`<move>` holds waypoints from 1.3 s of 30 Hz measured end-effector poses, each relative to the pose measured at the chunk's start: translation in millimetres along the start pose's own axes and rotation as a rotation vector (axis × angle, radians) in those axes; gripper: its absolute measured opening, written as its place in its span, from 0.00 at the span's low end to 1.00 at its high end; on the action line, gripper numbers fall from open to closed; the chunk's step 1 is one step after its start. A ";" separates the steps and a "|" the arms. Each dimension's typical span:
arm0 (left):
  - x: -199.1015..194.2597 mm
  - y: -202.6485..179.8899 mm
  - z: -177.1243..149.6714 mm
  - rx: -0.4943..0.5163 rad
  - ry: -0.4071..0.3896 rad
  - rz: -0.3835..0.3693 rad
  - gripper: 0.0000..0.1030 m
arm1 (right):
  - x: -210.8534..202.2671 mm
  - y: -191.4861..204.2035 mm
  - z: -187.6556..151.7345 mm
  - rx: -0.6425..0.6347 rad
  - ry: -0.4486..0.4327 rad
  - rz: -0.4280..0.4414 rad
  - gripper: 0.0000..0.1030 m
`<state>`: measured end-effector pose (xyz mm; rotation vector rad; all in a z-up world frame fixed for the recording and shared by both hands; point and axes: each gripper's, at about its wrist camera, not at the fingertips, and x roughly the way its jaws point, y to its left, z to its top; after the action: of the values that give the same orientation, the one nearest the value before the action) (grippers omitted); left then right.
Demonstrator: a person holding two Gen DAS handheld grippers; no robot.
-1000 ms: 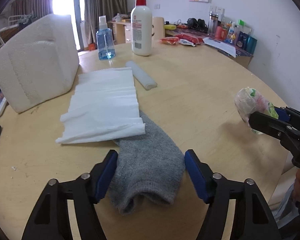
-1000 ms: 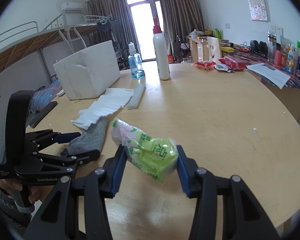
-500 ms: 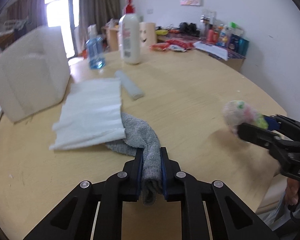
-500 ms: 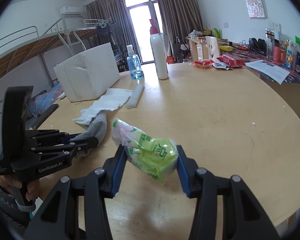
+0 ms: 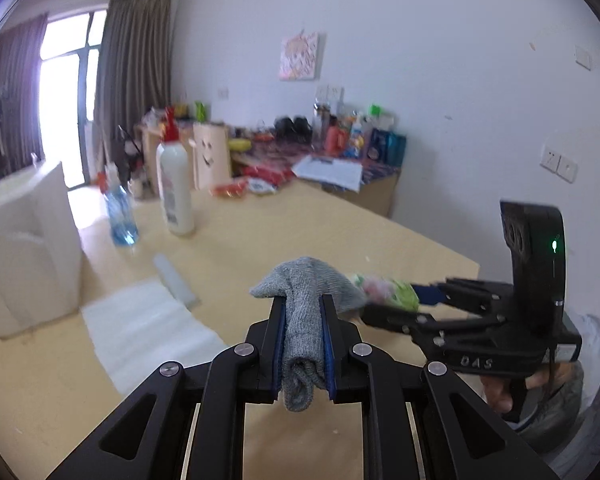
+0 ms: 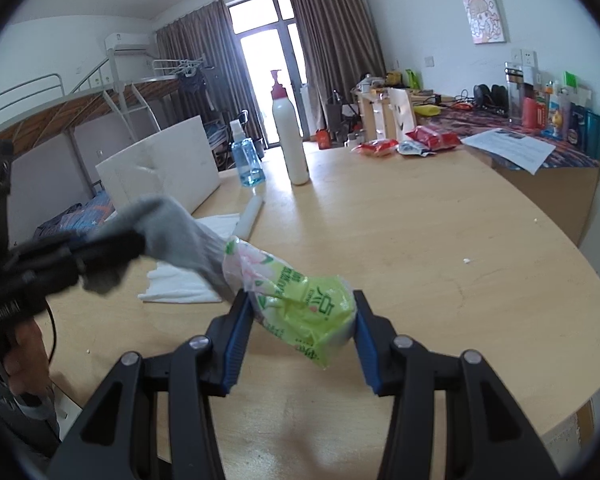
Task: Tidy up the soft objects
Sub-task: 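Lift the grey sock with the left gripper while the right gripper lifts the wipe pack, then carry the sock and wipe pack over the white foam box with both grippers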
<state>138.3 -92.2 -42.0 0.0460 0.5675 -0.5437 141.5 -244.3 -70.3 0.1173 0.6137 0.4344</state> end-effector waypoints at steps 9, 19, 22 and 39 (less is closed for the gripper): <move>-32.6 -3.5 12.1 0.029 -0.111 0.077 0.16 | -5.1 16.9 10.0 -0.038 -0.028 0.008 0.51; -64.1 18.5 6.4 -0.026 -0.149 0.148 0.16 | -5.4 53.1 26.4 -0.102 -0.058 0.062 0.51; -77.6 25.9 3.2 -0.048 -0.170 0.183 0.16 | -0.6 69.5 32.0 -0.138 -0.062 0.092 0.51; -143.9 73.6 -19.8 -0.164 -0.184 0.450 0.16 | 23.3 144.4 54.3 -0.262 -0.065 0.262 0.51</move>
<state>63.6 43.4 8.7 -0.0319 0.4024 -0.0606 138.1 -102.8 -4.8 -0.0386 0.4738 0.7571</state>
